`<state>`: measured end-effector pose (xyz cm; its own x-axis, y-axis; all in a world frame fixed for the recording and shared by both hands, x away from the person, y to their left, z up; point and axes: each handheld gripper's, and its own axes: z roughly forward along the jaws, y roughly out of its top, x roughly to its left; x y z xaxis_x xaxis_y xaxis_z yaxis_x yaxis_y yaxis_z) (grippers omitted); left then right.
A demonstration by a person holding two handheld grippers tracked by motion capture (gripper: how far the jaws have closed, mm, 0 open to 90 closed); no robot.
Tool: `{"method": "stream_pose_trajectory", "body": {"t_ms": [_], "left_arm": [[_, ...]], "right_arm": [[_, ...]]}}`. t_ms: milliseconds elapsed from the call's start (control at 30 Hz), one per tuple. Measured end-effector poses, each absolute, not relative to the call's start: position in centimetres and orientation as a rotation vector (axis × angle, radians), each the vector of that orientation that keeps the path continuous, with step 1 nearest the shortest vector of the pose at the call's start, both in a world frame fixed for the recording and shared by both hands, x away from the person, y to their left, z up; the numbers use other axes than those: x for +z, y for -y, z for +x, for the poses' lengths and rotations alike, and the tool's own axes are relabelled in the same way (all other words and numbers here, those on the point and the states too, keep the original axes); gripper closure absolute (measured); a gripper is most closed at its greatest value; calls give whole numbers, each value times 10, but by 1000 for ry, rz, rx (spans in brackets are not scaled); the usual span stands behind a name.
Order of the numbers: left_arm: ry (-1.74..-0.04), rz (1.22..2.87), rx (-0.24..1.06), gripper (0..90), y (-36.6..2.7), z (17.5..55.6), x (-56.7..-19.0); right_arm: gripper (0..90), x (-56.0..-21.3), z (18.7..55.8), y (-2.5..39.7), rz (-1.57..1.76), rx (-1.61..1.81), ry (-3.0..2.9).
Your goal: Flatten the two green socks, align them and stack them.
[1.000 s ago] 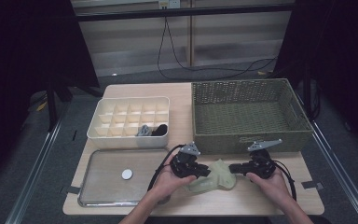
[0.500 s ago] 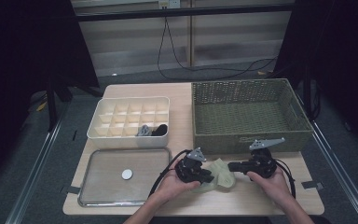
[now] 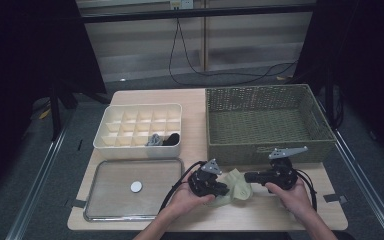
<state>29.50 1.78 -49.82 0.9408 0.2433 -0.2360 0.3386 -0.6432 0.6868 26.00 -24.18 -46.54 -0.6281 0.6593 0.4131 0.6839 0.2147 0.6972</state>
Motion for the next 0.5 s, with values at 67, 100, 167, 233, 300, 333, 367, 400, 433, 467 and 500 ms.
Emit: {"method": "stream_pose_trajectory", "body": {"t_ms": [67,100,167,233,300,333,367,400,433,467,500], "left_arm": [[-411,2307,-166,767,-18,296,-498],[-420,2294,-165,767,-17,296,-498],[-409,2289,-156,766,-16,295,-499],[-405,2297,-152,756,-15,295,-499],[-400,2310,-164,753,-14,296,-498],[-406,2302,-179,739,-13,297,-498],[-415,2272,-182,732,-11,296,-500],[-407,2297,-177,732,-10,297,-499],[-397,2311,-171,732,-8,296,-498],[-392,2303,-169,732,-7,296,-498],[-396,2305,-171,732,-5,296,-498]], "right_arm": [[868,-462,259,241,-1343,-1421,2424],[868,-462,259,240,-1336,-1426,2422],[868,-459,259,239,-1328,-1430,2426],[869,-457,258,237,-1321,-1435,2423],[869,-455,258,236,-1314,-1438,2426],[869,-454,258,235,-1316,-1440,2423],[869,-453,259,234,-1312,-1440,2429],[869,-452,259,234,-1314,-1444,2429],[869,-451,259,234,-1313,-1446,2426],[869,-450,260,234,-1309,-1448,2432],[870,-449,260,233,-1311,-1447,2428]]}}
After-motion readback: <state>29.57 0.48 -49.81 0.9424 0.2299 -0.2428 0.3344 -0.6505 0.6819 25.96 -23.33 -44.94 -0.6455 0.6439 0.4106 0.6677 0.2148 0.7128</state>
